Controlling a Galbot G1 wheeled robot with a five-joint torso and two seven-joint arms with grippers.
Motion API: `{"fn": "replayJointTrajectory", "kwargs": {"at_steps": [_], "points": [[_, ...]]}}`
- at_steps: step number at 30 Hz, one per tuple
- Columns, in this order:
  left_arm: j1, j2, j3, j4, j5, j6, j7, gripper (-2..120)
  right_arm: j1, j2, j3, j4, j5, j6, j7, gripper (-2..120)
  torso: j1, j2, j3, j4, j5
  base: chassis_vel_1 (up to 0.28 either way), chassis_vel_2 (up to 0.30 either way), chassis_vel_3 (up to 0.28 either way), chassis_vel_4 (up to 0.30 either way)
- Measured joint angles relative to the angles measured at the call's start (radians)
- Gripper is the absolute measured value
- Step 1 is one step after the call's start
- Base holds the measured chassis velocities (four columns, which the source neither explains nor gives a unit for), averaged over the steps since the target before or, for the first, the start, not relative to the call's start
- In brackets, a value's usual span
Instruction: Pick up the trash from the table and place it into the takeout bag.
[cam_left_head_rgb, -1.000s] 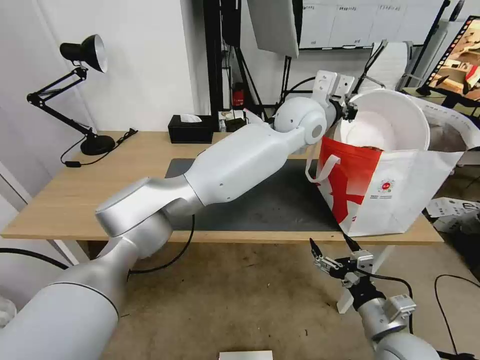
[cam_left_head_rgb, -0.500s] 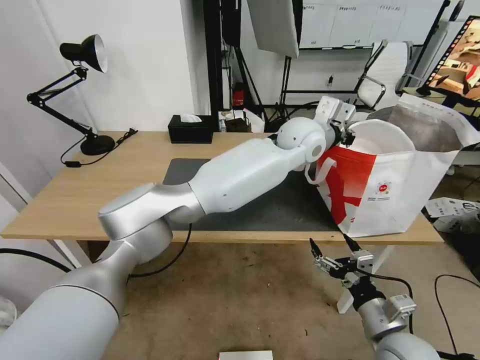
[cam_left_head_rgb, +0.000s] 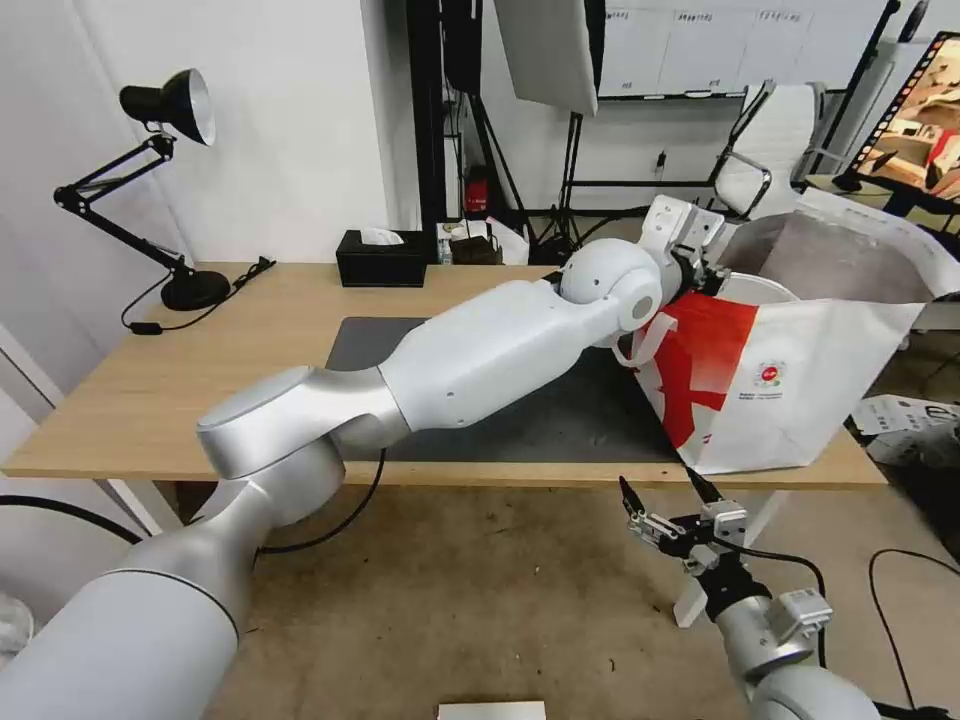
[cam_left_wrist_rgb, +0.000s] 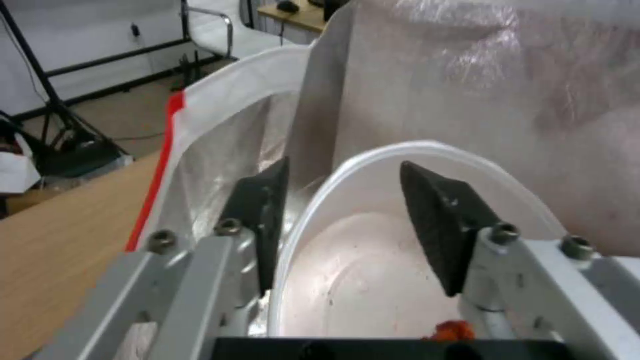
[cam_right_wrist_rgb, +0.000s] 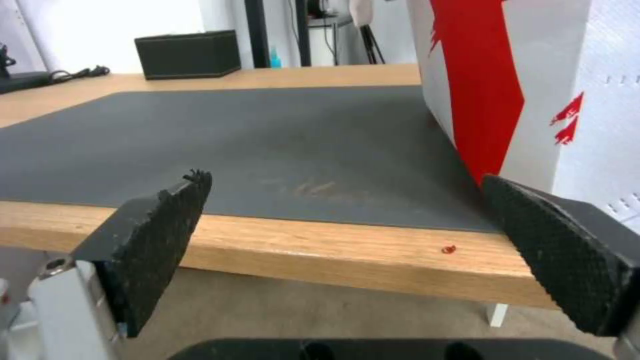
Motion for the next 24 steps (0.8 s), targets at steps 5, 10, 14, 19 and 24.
{"fn": "replayJointTrajectory", "kwargs": {"at_steps": [5,10,14,19,24], "points": [[-0.007,0.004,-0.013,-0.025,0.014,-0.031,-0.013,73,0.0,0.0,0.0,0.0,0.0,0.0,0.0,100,0.0,0.0,0.0,0.0,0.0,0.0,0.0,0.0,0.0],[-0.034,0.022,-0.044,-0.08,0.026,-0.051,-0.037,91,0.0,0.0,0.0,0.0,0.0,0.0,0.0,100,0.0,0.0,0.0,-0.0003,0.0001,0.0,0.0,0.0,0.0],[-0.067,0.116,-0.074,-0.192,0.015,-0.054,-0.048,99,0.0,0.0,0.0,0.0,0.0,0.0,0.0,100,0.0,0.0,0.0,-0.0005,0.0,0.0,0.0,0.0,0.0],[-0.051,0.326,-0.112,-0.383,-0.021,-0.057,-0.079,100,0.0,0.0,0.0,0.0,0.0,0.0,0.0,100,0.0,0.0,0.0,0.0004,-0.0007,0.0,0.0,0.0,0.0],[0.094,0.54,-0.197,-0.604,-0.006,-0.071,-0.11,100,0.0,0.0,0.0,0.0,0.0,0.0,0.0,100,0.0,0.0,0.0,0.0,-0.0005,0.0,0.0,0.0,0.0]]}}
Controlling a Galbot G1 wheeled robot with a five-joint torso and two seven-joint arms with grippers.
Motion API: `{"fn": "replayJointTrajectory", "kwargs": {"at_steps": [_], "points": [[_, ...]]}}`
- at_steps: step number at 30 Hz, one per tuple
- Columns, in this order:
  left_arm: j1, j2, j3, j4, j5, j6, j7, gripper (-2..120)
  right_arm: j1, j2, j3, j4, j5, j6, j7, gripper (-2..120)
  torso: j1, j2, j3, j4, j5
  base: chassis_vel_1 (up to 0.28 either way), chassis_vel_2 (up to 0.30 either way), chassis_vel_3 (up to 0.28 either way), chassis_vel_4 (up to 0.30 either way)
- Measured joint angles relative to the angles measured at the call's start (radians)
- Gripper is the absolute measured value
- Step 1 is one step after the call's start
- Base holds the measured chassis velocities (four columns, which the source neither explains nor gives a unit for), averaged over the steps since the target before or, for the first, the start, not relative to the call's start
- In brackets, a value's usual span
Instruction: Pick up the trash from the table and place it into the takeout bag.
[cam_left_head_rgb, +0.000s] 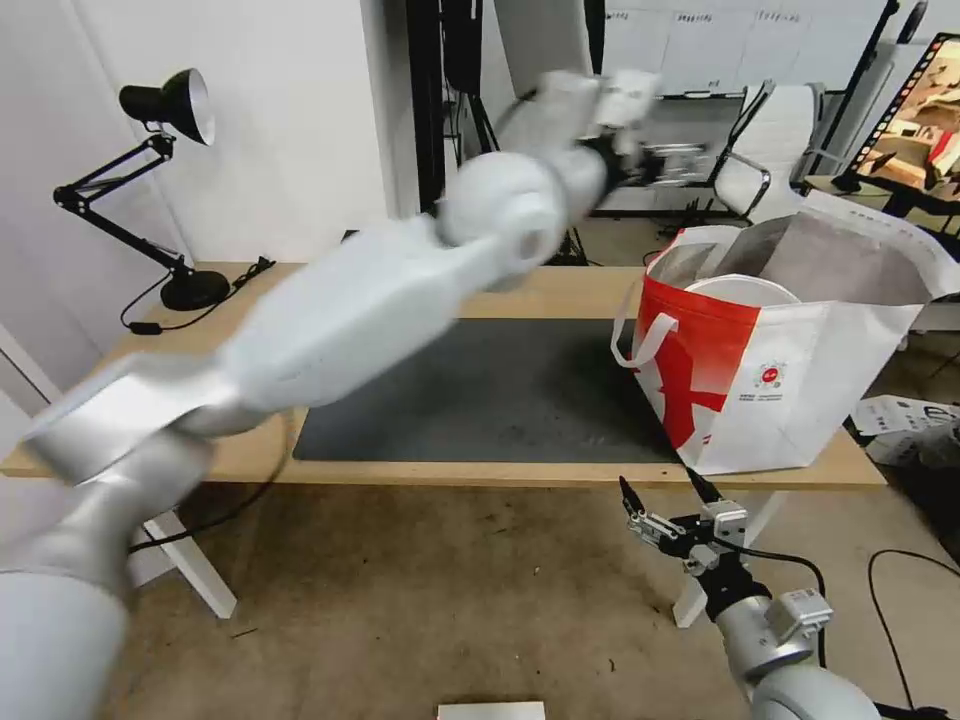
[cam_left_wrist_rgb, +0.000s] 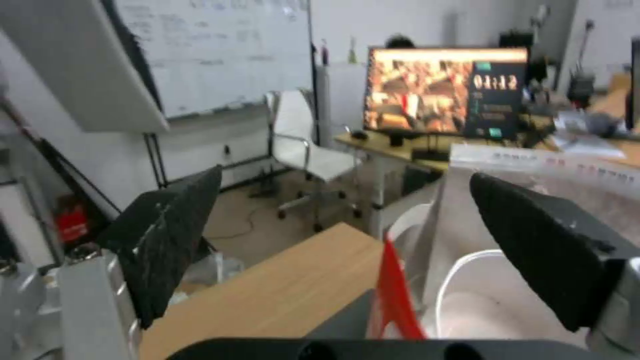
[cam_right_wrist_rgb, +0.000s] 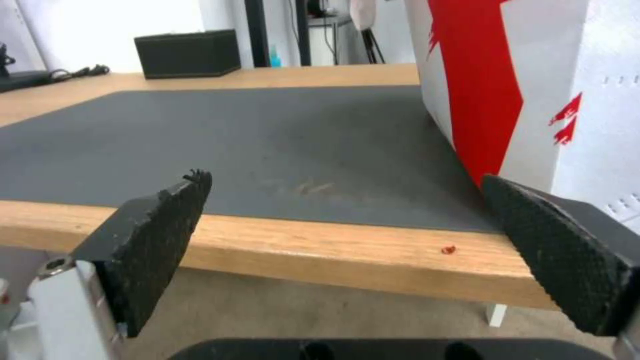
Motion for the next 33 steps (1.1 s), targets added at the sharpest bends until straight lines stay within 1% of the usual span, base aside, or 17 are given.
{"fn": "replayJointTrajectory", "kwargs": {"at_steps": [1,3,4,5,8,9,12,13,14,17,20,21,22,25,26,29,33], "points": [[0.0,0.0,0.0,0.0,0.0,0.0,0.0,100,0.0,0.0,0.0,0.0,0.0,0.0,0.0,100,0.0,0.0,0.0,0.0,0.0,0.0,0.0,0.0,0.0],[0.132,0.108,-0.076,-0.092,0.057,-0.024,-0.004,100,0.0,0.0,0.0,0.0,0.0,0.0,0.0,100,0.0,0.0,0.0,-0.0001,-0.0003,0.0,0.0,0.0,0.0],[0.247,0.169,-0.157,-0.147,0.102,-0.054,-0.005,100,0.0,0.0,0.0,0.0,0.0,0.0,0.0,100,0.0,0.0,0.0,0.0004,-0.0002,0.0,0.0,0.0,0.0],[0.247,0.169,-0.157,-0.147,0.102,-0.054,-0.005,100,0.0,0.0,0.0,0.0,0.0,0.0,0.0,100,0.0,0.0,0.0,0.0004,-0.0002,0.0,0.0,0.0,0.0],[0.561,0.283,-0.344,-0.256,0.174,-0.176,0.011,100,0.0,0.0,0.0,0.0,0.0,0.0,0.0,100,0.0,0.0,0.0,0.0003,-0.0007,0.0,0.0,0.0,0.0],[0.561,0.283,-0.344,-0.256,0.174,-0.176,0.011,100,0.0,0.0,0.0,0.0,0.0,0.0,0.0,100,0.0,0.0,0.0,0.0003,-0.0007,0.0,0.0,0.0,0.0],[0.791,0.335,-0.499,-0.332,0.244,-0.241,0.027,100,0.0,0.0,0.0,0.0,0.0,0.0,0.0,100,0.0,0.0,0.0,0.0004,0.0003,0.0,0.0,0.0,0.0],[0.92,0.339,-0.572,-0.364,0.307,-0.293,0.029,100,0.0,0.0,0.0,0.0,0.0,0.0,0.0,100,0.0,0.0,0.0,0.0003,0.0003,0.0,0.0,0.0,0.0],[0.92,0.339,-0.572,-0.364,0.307,-0.293,0.029,100,0.0,0.0,0.0,0.0,0.0,0.0,0.0,100,0.0,0.0,0.0,0.0003,0.0003,0.0,0.0,0.0,0.0],[1.188,0.284,-0.725,-0.413,0.477,-0.392,0.043,100,0.0,0.0,0.0,0.0,0.0,0.0,0.0,100,0.0,0.0,0.0,-0.0001,0.0002,0.0,0.0,0.0,0.0],[1.279,0.25,-0.783,-0.431,0.542,-0.418,0.051,100,0.0,0.0,0.0,0.0,0.0,0.0,0.0,100,0.0,0.0,0.0,-0.0003,0.0003,0.0,0.0,0.0,0.0],[1.403,0.201,-0.846,-0.448,0.632,-0.454,0.069,100,0.0,0.0,0.0,0.0,0.0,0.0,0.0,100,0.0,0.0,0.0,-0.0002,0.0009,0.0,0.0,0.0,0.0],[1.403,0.201,-0.846,-0.448,0.632,-0.454,0.069,100,0.0,0.0,0.0,0.0,0.0,0.0,0.0,100,0.0,0.0,0.0,-0.0002,0.0009,0.0,0.0,0.0,0.0],[1.583,0.117,-0.921,-0.463,0.765,-0.507,0.094,100,0.0,0.0,0.0,0.0,0.0,0.0,0.0,100,0.0,0.0,0.0,0.0001,0.0008,0.0,0.0,0.0,0.0],[1.583,0.117,-0.921,-0.463,0.765,-0.507,0.094,100,0.0,0.0,0.0,0.0,0.0,0.0,0.0,100,0.0,0.0,0.0,0.0001,0.0008,0.0,0.0,0.0,0.0],[1.717,0.004,-0.958,-0.459,0.88,-0.565,0.11,100,0.0,0.0,0.0,0.0,0.0,0.0,0.0,100,0.0,0.0,0.0,0.0,0.0008,0.0,0.0,0.0,0.0],[1.783,-0.072,-0.959,-0.449,0.942,-0.587,0.116,100,0.0,0.0,0.0,0.0,0.0,0.0,0.0,100,0.0,0.0,0.0,0.0,0.0007,0.0,0.0,0.0,0.0]]}}
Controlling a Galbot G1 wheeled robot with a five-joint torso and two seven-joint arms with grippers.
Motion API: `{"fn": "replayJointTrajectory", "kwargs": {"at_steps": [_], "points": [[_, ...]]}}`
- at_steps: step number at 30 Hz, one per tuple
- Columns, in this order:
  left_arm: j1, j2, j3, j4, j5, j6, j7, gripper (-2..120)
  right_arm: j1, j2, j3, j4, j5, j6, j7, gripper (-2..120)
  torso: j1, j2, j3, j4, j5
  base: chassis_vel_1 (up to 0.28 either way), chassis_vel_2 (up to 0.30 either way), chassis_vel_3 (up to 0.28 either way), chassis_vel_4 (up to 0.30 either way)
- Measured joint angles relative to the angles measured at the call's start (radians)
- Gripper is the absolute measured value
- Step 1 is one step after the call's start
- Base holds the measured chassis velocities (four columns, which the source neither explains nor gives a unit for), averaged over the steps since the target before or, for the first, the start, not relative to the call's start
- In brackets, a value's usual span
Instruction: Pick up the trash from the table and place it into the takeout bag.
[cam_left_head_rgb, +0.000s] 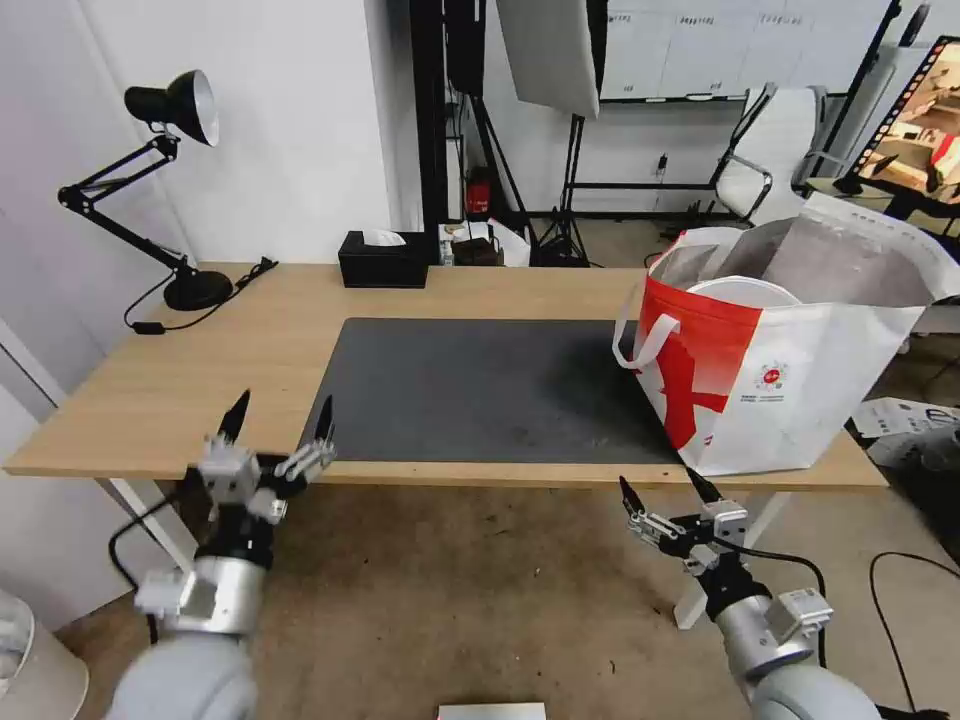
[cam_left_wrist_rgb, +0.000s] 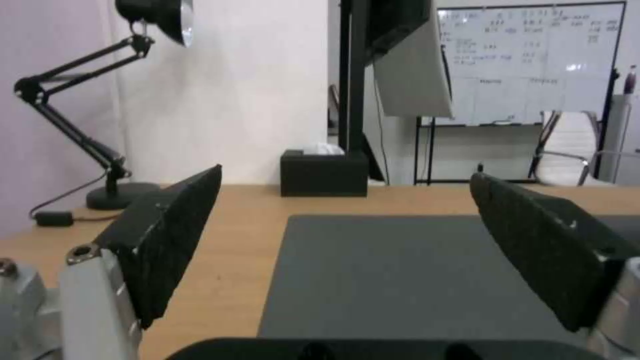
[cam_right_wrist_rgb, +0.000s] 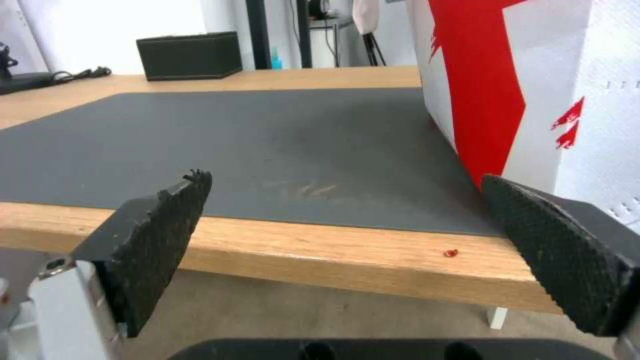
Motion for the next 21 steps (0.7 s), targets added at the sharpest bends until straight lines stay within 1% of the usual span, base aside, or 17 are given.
{"fn": "replayJointTrajectory", "kwargs": {"at_steps": [1,2,4,6,8,12,13,21], "points": [[0.012,-0.016,0.003,0.003,0.011,-0.007,0.007,100,0.0,0.0,0.0,0.0,0.0,0.0,0.0,100,0.0,0.0,0.0,0.0,-0.0001,0.0,0.0,0.0,0.0],[0.012,-0.016,0.003,0.003,0.011,-0.007,0.007,100,0.0,0.0,0.0,0.0,0.0,0.0,0.0,100,0.0,0.0,0.0,0.0,-0.0001,0.0,0.0,0.0,0.0],[0.039,-0.04,0.008,-0.012,0.008,0.003,0.038,100,0.0,0.0,0.0,0.0,0.0,0.0,0.0,100,0.0,0.0,0.0,-0.0001,0.0001,0.0,0.0,0.0,0.0],[0.047,-0.048,0.008,-0.016,0.019,0.01,0.041,100,0.0,0.0,0.0,0.0,0.0,0.0,0.0,100,0.0,0.0,0.0,-0.0002,0.0001,0.0,0.0,0.0,0.0],[0.072,-0.062,0.003,-0.022,0.045,0.044,0.029,100,0.0,0.0,0.0,0.0,0.0,0.0,0.0,100,0.0,0.0,0.0,-0.0001,-0.0002,0.0,0.0,0.0,0.0],[0.093,-0.073,0.001,-0.031,0.061,0.066,0.016,100,0.0,0.0,0.0,0.0,0.0,0.0,0.0,100,0.0,0.0,0.0,0.0,-0.0001,0.0,0.0,0.0,0.0],[0.103,-0.08,0.003,-0.033,0.067,0.082,0.003,100,0.0,0.0,0.0,0.0,0.0,0.0,0.0,100,0.0,0.0,0.0,-0.0001,-0.0001,0.0,0.0,0.0,0.0],[0.108,-0.091,0.025,-0.023,0.067,0.099,-0.007,100,0.0,0.0,0.0,0.0,0.0,0.0,0.0,100,0.0,0.0,0.0,-0.0001,-0.0002,0.0,0.0,0.0,0.0]]}}
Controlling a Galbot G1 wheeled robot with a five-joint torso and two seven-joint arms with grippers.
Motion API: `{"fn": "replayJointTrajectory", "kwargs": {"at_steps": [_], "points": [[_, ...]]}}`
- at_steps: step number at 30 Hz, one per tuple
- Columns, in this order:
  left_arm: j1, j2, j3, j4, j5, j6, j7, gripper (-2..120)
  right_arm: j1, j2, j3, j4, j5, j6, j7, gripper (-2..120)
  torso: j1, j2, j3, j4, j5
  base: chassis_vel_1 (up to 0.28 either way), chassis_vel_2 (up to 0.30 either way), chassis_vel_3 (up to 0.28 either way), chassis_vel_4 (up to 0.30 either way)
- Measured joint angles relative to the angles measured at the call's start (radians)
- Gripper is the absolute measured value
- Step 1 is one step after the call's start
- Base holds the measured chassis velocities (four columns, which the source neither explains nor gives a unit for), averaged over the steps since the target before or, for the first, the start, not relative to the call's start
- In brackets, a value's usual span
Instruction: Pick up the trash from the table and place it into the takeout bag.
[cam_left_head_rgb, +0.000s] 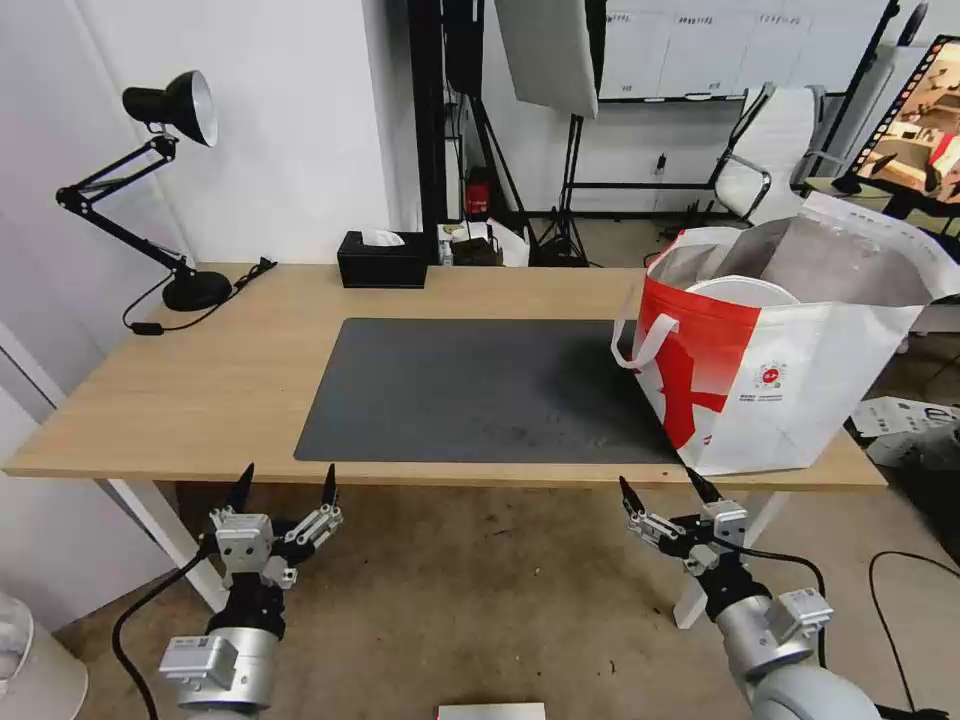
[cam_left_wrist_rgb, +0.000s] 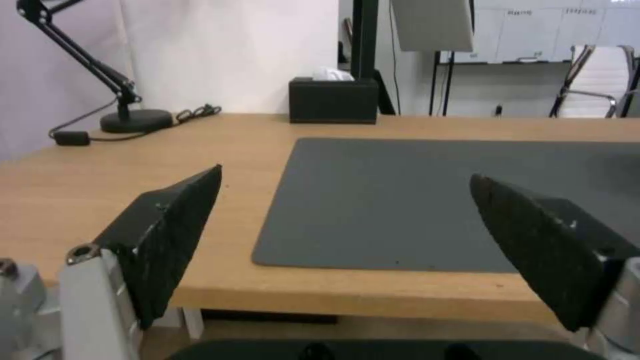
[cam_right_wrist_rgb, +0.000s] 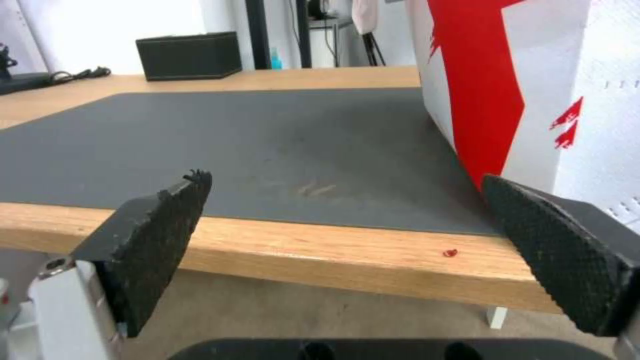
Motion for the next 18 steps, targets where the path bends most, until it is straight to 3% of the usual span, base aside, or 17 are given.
{"fn": "replayJointTrajectory", "kwargs": {"at_steps": [18], "points": [[-0.004,0.003,0.008,0.005,-0.004,0.009,0.0,100,0.0,0.0,0.0,0.0,0.0,0.0,0.0,100,0.0,0.0,0.0,0.0001,0.0,0.0,0.0,0.0,0.0]]}}
